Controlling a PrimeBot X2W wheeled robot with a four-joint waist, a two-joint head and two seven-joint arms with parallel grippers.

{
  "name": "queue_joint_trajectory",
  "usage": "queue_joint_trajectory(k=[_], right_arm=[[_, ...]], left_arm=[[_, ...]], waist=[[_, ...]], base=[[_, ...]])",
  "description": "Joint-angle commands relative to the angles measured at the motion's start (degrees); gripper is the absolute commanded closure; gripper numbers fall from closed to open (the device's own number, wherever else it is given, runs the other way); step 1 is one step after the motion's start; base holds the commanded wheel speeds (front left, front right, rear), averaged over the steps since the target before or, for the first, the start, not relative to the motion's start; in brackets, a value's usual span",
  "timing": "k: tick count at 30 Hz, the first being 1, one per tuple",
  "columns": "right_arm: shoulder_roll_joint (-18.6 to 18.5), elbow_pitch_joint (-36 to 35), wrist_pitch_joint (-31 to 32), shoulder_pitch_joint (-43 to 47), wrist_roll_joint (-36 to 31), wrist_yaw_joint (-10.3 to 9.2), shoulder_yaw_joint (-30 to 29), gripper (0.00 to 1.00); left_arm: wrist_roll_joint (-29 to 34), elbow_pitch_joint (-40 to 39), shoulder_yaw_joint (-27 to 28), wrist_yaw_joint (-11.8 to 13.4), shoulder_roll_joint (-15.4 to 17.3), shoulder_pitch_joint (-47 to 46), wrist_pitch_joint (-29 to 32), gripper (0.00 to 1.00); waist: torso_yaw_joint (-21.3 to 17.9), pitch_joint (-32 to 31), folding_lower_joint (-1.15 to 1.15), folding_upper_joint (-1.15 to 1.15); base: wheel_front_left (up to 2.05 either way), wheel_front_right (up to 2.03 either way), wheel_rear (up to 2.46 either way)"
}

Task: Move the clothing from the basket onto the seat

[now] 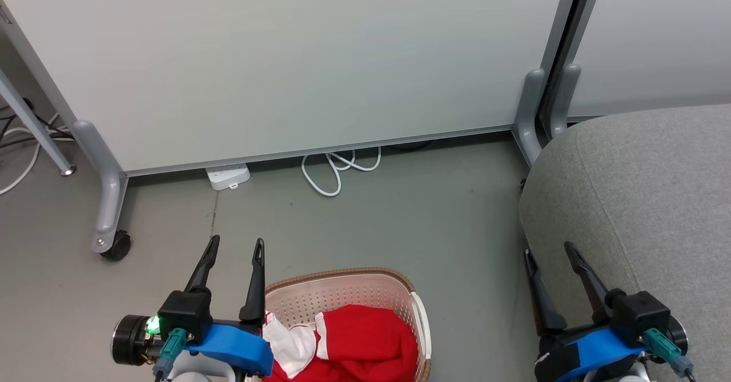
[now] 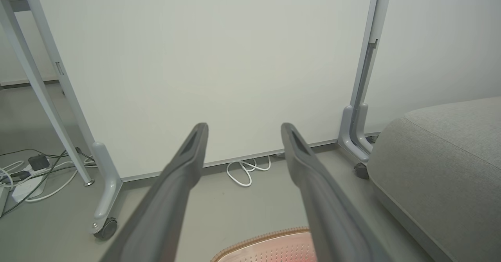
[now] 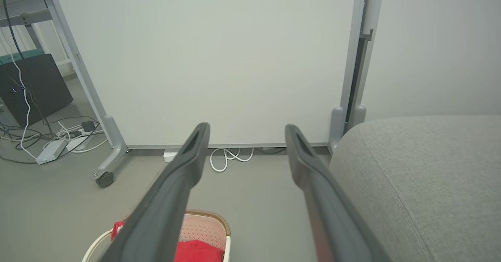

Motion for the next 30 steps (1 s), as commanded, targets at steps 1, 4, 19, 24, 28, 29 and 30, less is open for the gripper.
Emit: queue_joint_trajectory(k=[1,4,19,24,28,29,30], right_arm=[[-0.35,0.18,-0.22,-0.47,0.28,0.03,-0.03,0.00],[-0.35,0.45,-0.22,-0.45,0.51,0.03,0.02,0.00],[-0.31,1.07,-0.22,-0.86,0.94,0.03,-0.98,0.00],[-0.31,0.43,-0.22,-1.76,0.52,0.03,0.10,0.00],[-0.31,0.03,-0.21,-2.87,0.50,0.03,1.13,0.00],[-0.32,-0.13,-0.21,-3.26,0.50,0.03,1.28,0.00],[-0.32,-0.20,-0.22,-3.82,0.43,0.03,1.36,0.00]], left_arm=[[-0.20,0.20,-0.16,-0.11,0.13,-0.55,-0.28,0.00],[-0.28,0.31,-0.20,-0.07,0.13,-0.49,-0.28,0.00],[1.15,2.37,-1.38,-0.88,0.11,-1.91,-0.28,0.00],[2.29,5.50,-3.31,-1.73,0.76,-4.12,-0.28,0.00],[3.35,9.38,-6.46,-2.16,2.17,-7.17,-0.28,0.00],[3.61,10.33,-7.23,-2.28,2.46,-8.07,-0.28,0.00],[3.67,11.23,-8.13,-2.37,2.85,-9.11,-0.28,0.00]], waist=[[0.00,-0.04,0.00,0.00],[-0.02,-0.08,0.00,0.00],[-0.58,0.61,0.00,0.00],[-1.82,2.13,0.00,0.00],[-3.16,4.43,0.00,0.00],[-3.53,5.11,0.00,0.00],[-3.88,5.98,0.00,0.00]], base=[[0.00,0.00,0.00],[0.00,0.00,0.00],[0.00,0.00,0.00],[0.00,0.00,0.00],[0.00,0.00,0.00],[0.00,0.00,0.00],[0.00,0.00,0.00]])
